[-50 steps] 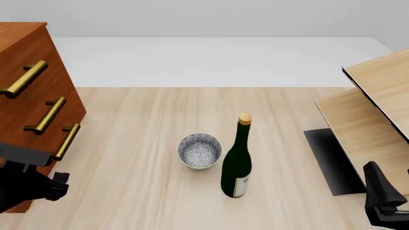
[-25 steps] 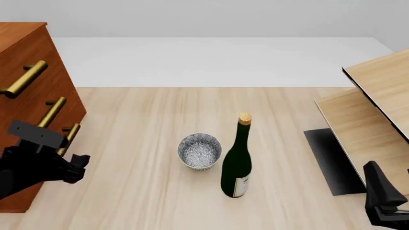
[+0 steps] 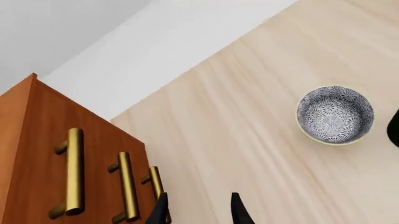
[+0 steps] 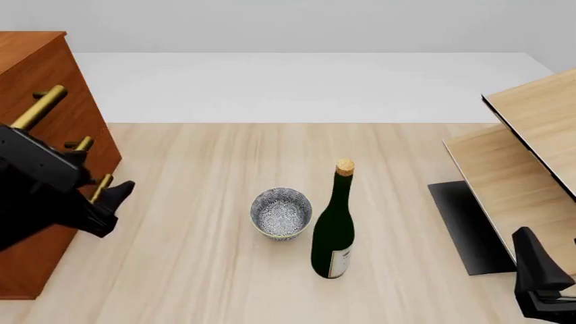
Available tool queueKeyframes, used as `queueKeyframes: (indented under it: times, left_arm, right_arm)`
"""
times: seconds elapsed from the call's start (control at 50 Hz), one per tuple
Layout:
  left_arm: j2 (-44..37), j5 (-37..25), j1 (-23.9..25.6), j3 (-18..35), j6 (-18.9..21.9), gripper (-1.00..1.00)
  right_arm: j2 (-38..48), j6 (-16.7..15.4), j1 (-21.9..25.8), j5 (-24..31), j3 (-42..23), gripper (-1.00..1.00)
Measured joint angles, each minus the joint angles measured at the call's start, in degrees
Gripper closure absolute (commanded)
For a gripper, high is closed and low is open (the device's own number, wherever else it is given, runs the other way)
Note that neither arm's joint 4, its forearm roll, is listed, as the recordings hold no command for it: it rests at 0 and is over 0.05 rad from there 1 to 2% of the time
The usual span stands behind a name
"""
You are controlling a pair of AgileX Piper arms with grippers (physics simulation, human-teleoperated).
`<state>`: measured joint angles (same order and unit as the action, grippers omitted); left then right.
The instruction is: Close the bottom drawer of the cabinet and open the top drawer.
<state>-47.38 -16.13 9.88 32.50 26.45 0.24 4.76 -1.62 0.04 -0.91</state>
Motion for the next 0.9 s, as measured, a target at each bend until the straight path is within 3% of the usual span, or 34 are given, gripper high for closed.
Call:
queueKeyframes:
  times: [0.4, 0.64, 0.9]
  left_arm:
    - [4.86, 6.23, 5.63, 0.21, 14.24, -1.00]
    - [5.92, 12.11, 6.23, -1.99, 23.77, -1.00]
    - [6.11, 18.34, 3.76, -6.28, 36.28, -1.00]
  right_arm:
    - [0.10, 0.04, -0.05, -0.12, 0.02, -1.00]
    - [0.00, 0.08, -0.11, -0.08, 0.07, -1.00]
    - [-0.09, -0.01, 0.00, -0.01, 0.11, -1.00]
